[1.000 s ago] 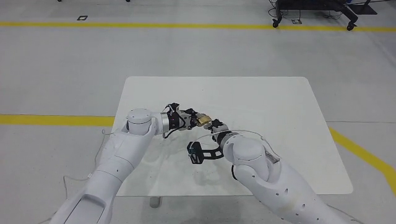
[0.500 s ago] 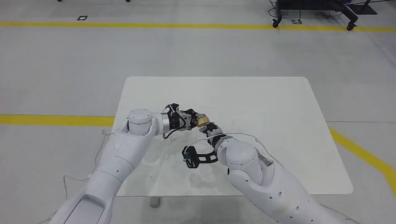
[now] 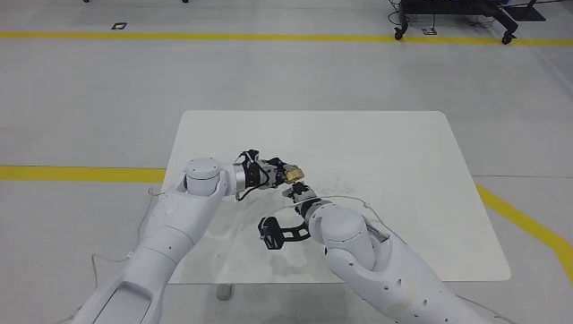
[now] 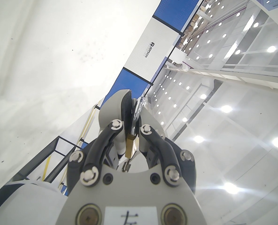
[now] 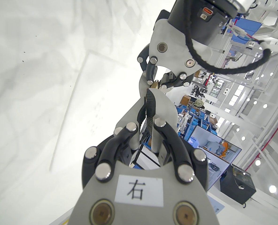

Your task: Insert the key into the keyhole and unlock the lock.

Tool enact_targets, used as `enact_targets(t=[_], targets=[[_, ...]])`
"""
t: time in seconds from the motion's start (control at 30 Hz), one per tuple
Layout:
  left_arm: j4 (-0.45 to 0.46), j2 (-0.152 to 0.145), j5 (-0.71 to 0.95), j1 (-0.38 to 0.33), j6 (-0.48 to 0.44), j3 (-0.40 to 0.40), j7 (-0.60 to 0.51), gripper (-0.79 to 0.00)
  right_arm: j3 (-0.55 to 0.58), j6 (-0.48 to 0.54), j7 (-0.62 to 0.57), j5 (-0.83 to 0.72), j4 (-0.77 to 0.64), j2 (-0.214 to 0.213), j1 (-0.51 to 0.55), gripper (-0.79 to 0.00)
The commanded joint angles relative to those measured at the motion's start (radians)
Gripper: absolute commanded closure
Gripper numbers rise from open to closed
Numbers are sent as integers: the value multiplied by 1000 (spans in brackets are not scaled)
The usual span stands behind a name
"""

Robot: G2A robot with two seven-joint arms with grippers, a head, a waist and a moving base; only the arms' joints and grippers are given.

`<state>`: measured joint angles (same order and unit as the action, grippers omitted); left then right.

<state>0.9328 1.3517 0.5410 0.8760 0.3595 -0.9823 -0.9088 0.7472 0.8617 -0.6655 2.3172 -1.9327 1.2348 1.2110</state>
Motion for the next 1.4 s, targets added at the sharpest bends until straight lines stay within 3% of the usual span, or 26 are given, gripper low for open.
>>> enact_targets(t=[0.0,0.43,0.93,1.13,1.37], targets=[[0,0,1,0,0,0,-1,0,1,1,0,1,1,2,1,0],[2,-4,14,-1,-1,-7,-24,0,130,-2,102,-84,-9,-8,28,0],[-2,-12,17,-8,-18,-15,-77,0,363,13,370,-156,-84,-59,130,0],[-13,-15,60,-14,5,-25,-159,0,426,-20,537,-238,-77,-71,153,0],[-34,-19,77,-28,33,-24,-215,0,426,-20,537,-238,-77,-71,153,0]])
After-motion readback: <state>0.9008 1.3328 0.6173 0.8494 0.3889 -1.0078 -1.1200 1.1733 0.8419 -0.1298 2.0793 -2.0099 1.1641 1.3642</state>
